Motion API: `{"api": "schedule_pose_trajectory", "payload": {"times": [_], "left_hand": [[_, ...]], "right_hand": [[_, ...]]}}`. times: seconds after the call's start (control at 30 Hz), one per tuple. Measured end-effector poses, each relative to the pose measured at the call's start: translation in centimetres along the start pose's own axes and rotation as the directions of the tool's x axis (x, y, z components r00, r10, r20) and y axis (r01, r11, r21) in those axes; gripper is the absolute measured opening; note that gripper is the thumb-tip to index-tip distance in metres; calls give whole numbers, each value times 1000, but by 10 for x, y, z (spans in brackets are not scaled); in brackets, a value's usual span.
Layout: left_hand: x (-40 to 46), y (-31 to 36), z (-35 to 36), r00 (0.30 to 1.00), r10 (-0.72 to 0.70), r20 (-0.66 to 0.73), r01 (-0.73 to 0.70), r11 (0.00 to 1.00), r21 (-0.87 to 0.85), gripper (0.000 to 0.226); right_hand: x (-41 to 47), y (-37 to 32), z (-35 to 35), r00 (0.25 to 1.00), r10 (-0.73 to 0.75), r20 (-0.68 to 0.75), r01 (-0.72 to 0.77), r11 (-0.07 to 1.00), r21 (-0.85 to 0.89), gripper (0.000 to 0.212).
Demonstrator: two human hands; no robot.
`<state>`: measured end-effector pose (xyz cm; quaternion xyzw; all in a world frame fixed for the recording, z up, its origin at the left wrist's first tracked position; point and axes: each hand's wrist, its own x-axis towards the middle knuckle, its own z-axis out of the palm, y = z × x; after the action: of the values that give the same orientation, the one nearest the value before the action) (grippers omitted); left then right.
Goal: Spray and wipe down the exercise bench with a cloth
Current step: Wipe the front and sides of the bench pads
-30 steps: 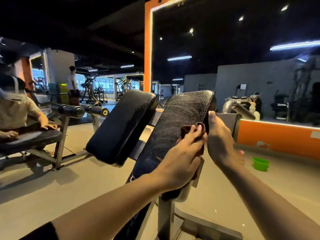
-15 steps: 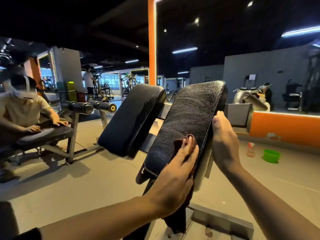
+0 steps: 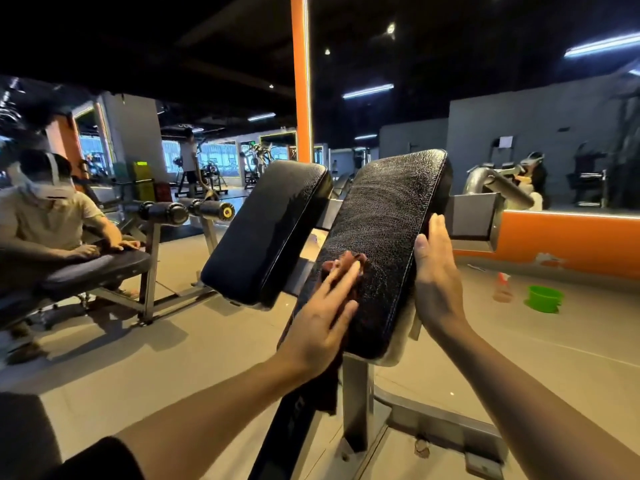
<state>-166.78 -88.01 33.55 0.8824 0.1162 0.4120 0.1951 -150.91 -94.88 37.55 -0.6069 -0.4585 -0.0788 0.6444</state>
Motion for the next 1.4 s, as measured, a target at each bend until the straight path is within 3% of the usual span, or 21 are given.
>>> {"api": "schedule_pose_trajectory", "payload": {"times": [0.1, 0.17, 0.27, 0.33, 0.37, 0.47, 0.5, 0.6, 0.67, 0.8, 0.83, 0.9, 0.97, 1.0, 1.1, 1.13, 1.17, 1.23, 1.3, 1.33, 1.4], "left_hand": [[22, -22, -9, 967, -230, -112, 223, 972, -75, 49], [32, -10, -3, 948, -281, -149, 271, 959, -83, 49], [40, 33, 15, 997, 5, -76, -2, 999, 36, 51], [53, 37, 18, 995, 95, -5, -94, 993, 72, 53], [68, 30, 14, 998, 53, -26, -51, 996, 70, 53], [119, 10, -5, 945, -291, -152, 306, 949, 83, 49], [127, 13, -6, 940, -302, -156, 318, 943, 95, 48], [123, 40, 13, 1000, -20, -20, 22, 993, 119, 51], [122, 34, 12, 996, 73, 43, -79, 987, 141, 53], [171, 6, -14, 966, -243, -87, 255, 951, 172, 49], [176, 14, -10, 967, -232, -101, 246, 957, 153, 48], [177, 42, 10, 999, -11, -39, 17, 988, 153, 50], [177, 47, 17, 989, 140, 49, -146, 977, 157, 52], [188, 34, 10, 992, 112, 58, -120, 976, 179, 52], [222, -10, -19, 972, -228, -66, 237, 938, 254, 48], [227, -13, -21, 958, -273, -92, 288, 924, 251, 48], [230, -6, -16, 965, -246, -86, 260, 936, 238, 48], [234, 25, 4, 999, -41, -33, 46, 981, 189, 49], [234, 46, 17, 988, 149, 29, -151, 974, 168, 49], [236, 45, 16, 982, 182, 46, -187, 968, 167, 48], [246, 25, 2, 994, 97, 42, -103, 974, 199, 45]], "right_hand": [[-1, 0, 3, 1000, 2, -18, -1, 999, 39, 71], [-1, 1, 4, 1000, 3, -21, -2, 999, 47, 71], [1, 2, 1, 998, -6, -57, 10, 998, 54, 72], [3, 0, -4, 995, -11, -98, 18, 998, 67, 71], [5, -1, -8, 994, -13, -113, 20, 998, 60, 70], [12, -6, -19, 990, -58, -131, 56, 998, -20, 65], [17, -8, -22, 987, -81, -138, 76, 996, -42, 65], [37, -12, -31, 973, -170, -156, 153, 982, -114, 67], [54, -16, -37, 970, -220, -106, 203, 967, -153, 53], [98, -16, -49, 970, -244, -18, 226, 922, -315, 32], [109, -16, -52, 971, -239, -5, 222, 911, -348, 27], [126, -13, -55, 973, -229, -14, 207, 901, -380, 24], [135, -10, -54, 975, -223, -25, 195, 896, -398, 26], [139, -8, -52, 974, -226, -24, 197, 891, -408, 26], [144, -1, -49, 976, -217, -24, 188, 890, -416, 23], [145, 0, -49, 977, -214, -26, 185, 893, -411, 22], [145, 1, -49, 974, -225, -32, 193, 894, -405, 23], [143, 2, -49, 948, -310, -64, 259, 875, -410, 24], [144, 3, -49, 931, -364, -40, 311, 845, -434, 25], [145, 3, -49, 939, -341, -36, 296, 860, -415, 25], [144, 3, -51, 953, -302, -1, 278, 879, -388, 26]]}}
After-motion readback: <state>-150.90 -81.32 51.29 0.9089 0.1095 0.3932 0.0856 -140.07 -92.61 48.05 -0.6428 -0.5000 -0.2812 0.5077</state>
